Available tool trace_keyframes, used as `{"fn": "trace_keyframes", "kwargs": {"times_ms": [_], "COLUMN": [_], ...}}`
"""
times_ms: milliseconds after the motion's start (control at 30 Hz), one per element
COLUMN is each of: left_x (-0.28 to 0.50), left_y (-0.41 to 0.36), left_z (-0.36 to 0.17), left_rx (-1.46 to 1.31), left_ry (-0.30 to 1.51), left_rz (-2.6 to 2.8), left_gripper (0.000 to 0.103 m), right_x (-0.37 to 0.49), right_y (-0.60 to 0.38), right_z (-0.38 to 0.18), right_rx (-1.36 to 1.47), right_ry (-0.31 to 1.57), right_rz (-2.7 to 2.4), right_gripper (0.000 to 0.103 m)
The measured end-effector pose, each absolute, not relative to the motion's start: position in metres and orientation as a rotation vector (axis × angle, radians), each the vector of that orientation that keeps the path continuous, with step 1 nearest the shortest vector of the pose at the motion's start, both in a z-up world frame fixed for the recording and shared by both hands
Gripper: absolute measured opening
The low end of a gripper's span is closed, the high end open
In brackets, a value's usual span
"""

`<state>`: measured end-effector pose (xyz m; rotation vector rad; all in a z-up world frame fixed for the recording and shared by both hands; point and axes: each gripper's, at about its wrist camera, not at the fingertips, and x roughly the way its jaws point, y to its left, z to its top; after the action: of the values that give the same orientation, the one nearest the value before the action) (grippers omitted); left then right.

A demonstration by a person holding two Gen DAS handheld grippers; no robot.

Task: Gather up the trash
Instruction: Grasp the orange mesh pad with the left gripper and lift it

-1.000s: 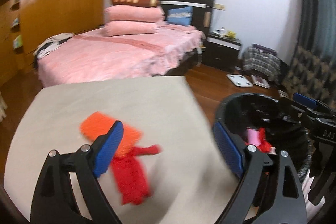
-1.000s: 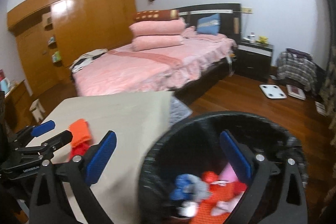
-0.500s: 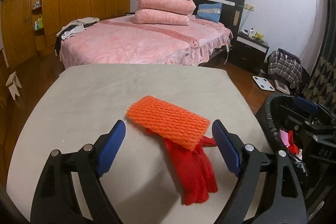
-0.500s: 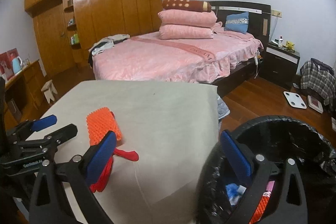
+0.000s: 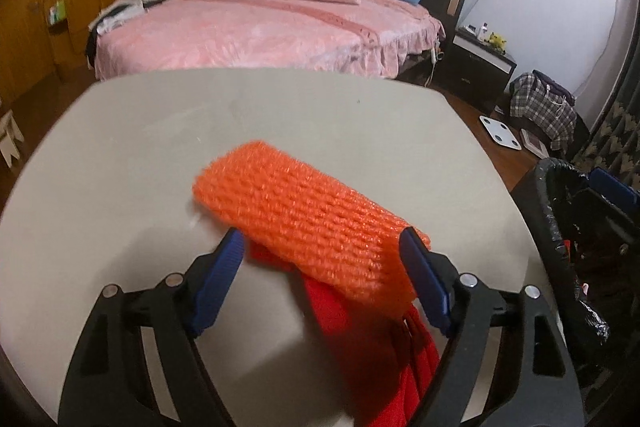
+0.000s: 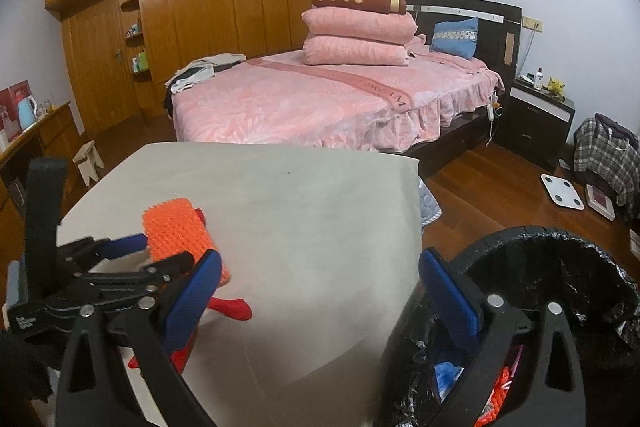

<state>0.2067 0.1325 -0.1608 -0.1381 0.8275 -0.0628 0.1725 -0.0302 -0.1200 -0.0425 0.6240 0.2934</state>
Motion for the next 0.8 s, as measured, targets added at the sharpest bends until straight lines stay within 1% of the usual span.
{"fn": "trace_keyframes", "kwargs": {"times_ms": [33, 67, 100, 133, 233, 367, 433, 600, 800], "left_x": [0.208, 0.208, 0.207, 0.205, 0.2, 0.194, 0.192, 0.182, 0.163], "left_y": [0.132, 0.133, 0.132, 0.133, 0.134, 0.137, 0.14, 0.154, 0.175], "left_z": [-0.165, -0.166, -0.167, -0.167, -0.161, -0.145, -0.139, -0.128, -0.125], "left_rx": [-0.146, -0.153, -0.158, -0.164, -0.168, -0.192, -0.201, -0.228, -0.212], "left_ry": [0.838, 0.842, 0.842, 0.835, 0.8, 0.755, 0.738, 0.723, 0.744], "left_rz": [-0.071, -0.077, -0.082, -0.088, -0.089, -0.096, -0.101, -0.095, -0.066], "left_gripper": [0.065, 0.06, 0.052, 0.048, 0.039, 0.035, 0.028, 0.021, 0.019], "right_x": [0.173, 0.175, 0.175, 0.175, 0.173, 0.174, 0.174, 0.172, 0.165], "right_y": [-0.029, -0.03, -0.029, -0.029, -0.027, -0.024, -0.02, -0.011, 0.007], "right_z": [-0.12, -0.121, -0.121, -0.121, -0.121, -0.12, -0.119, -0.118, -0.124], "right_rx": [-0.046, -0.048, -0.052, -0.054, -0.06, -0.063, -0.067, -0.072, -0.078], "right_ry": [0.625, 0.626, 0.627, 0.628, 0.629, 0.631, 0.628, 0.623, 0.632], "right_rz": [0.295, 0.296, 0.297, 0.298, 0.3, 0.309, 0.316, 0.335, 0.368], "right_gripper": [0.097, 0.097, 0.097, 0.097, 0.097, 0.097, 0.097, 0.097, 0.097]}}
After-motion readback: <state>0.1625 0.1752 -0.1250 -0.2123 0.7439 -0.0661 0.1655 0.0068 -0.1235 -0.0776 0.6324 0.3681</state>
